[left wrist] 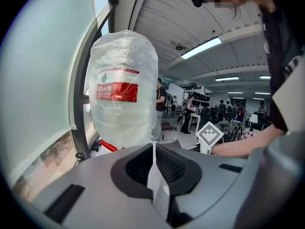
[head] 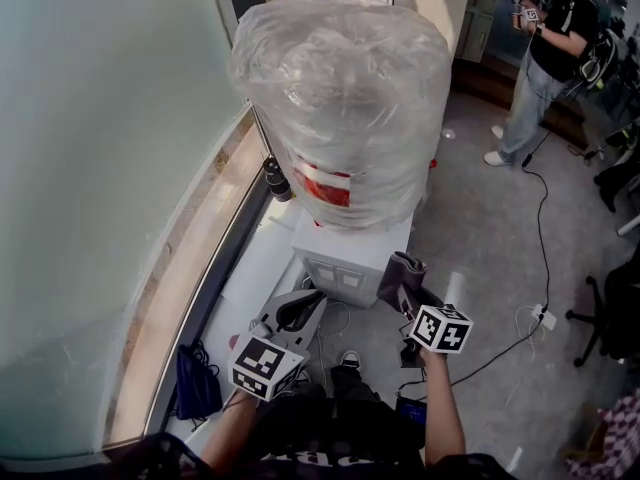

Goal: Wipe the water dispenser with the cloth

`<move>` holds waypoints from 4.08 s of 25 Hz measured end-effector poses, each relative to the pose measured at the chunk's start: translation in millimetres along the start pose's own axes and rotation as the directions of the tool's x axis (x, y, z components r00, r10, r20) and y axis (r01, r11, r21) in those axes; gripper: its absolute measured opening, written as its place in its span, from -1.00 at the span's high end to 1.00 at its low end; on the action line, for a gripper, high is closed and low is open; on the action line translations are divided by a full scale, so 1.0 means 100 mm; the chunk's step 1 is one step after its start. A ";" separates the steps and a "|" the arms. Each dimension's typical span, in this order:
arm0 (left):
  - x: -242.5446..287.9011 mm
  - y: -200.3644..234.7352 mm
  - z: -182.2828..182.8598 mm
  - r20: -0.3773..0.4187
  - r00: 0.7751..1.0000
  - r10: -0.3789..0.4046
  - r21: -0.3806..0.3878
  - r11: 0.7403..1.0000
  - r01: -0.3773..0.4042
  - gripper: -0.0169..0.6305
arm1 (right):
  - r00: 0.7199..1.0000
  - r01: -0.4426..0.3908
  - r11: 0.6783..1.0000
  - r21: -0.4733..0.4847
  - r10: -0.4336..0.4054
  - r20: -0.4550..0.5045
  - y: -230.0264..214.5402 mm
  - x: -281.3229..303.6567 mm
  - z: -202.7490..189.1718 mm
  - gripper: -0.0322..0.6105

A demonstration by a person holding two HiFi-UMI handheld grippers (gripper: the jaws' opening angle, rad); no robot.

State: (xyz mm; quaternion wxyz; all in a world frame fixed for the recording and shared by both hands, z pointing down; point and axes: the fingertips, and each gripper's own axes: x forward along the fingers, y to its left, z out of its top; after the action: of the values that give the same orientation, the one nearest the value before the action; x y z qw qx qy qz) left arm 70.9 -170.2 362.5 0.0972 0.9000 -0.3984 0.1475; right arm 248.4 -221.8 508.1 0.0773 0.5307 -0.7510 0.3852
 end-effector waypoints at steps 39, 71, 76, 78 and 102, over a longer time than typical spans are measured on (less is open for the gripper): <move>-0.74 0.65 -1.55 -0.026 0.981 -0.191 0.015 0.981 0.192 0.86 | 0.943 0.325 0.823 -0.467 -0.320 0.092 0.18 1.25 -0.93 0.59; -0.87 0.86 -2.21 -0.106 0.988 -0.108 0.040 0.993 0.113 0.86 | 0.979 0.097 0.840 -0.534 -0.176 -0.099 0.76 2.53 -2.22 0.59; -0.87 0.97 -2.34 -0.101 0.991 -0.085 0.022 0.996 0.087 0.86 | 0.971 0.123 0.829 -0.545 -0.214 -0.107 0.60 2.85 -2.26 0.59; -0.88 0.99 -2.40 -0.109 0.991 -0.081 0.024 0.996 0.084 0.86 | 0.964 0.146 0.833 -0.534 -0.241 -0.111 0.47 2.90 -2.25 0.59; -0.19 0.63 -2.36 -0.107 0.977 -0.185 0.048 0.981 0.191 0.86 | 0.869 0.362 0.753 -0.549 -0.485 -0.093 -1.32 1.56 -1.92 0.59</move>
State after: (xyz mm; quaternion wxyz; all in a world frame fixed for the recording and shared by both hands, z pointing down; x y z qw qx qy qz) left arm -32.4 -129.9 580.5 0.1050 0.9273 -0.3017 0.1951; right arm 239.2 -228.1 788.0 0.3883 0.5990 -0.6708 0.2010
